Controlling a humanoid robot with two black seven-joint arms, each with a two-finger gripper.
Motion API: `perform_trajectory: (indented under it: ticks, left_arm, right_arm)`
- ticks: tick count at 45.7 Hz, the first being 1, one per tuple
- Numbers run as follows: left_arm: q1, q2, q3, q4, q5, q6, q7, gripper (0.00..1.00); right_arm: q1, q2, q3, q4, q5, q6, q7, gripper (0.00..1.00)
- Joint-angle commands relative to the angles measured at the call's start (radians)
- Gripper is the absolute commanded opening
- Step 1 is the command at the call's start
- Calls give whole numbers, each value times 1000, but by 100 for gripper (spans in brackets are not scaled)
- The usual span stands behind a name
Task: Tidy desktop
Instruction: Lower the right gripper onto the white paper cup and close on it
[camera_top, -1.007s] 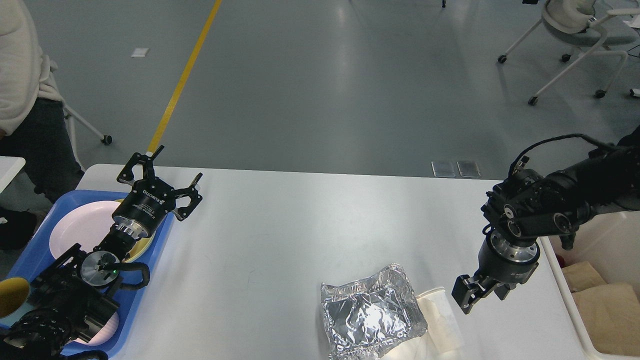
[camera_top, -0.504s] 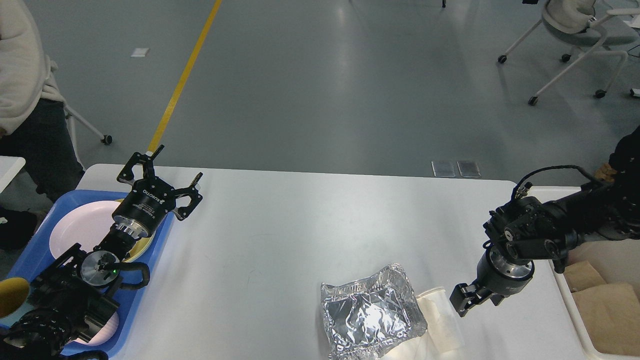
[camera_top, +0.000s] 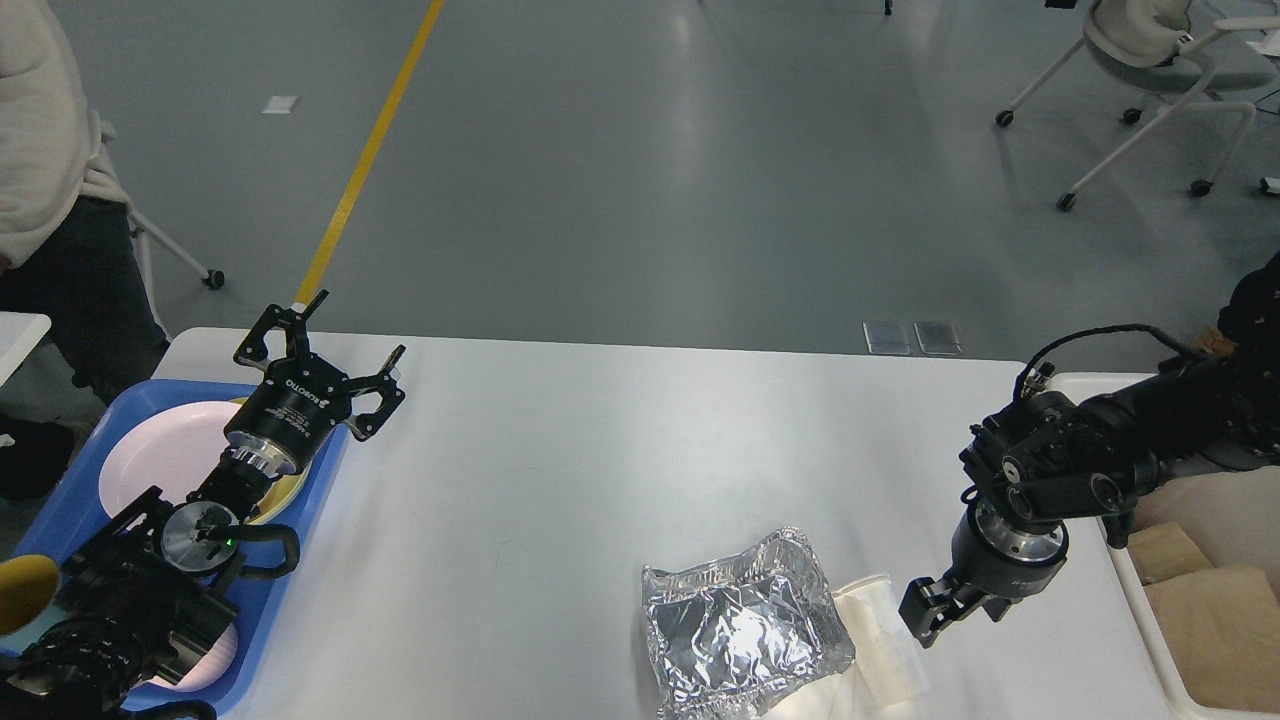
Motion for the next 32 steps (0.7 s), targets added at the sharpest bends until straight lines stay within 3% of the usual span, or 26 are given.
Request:
perform_trajectory:
  ticks: [1,32]
  left_arm:
    - [0,-1,0,0,0,0,0,97]
    - [0,0,0,0,0,0,0,97]
  right_arm:
    - [1,4,3,-9,0,-5,0,81]
    - [-85,-10,98,-124,3,-11,0,81]
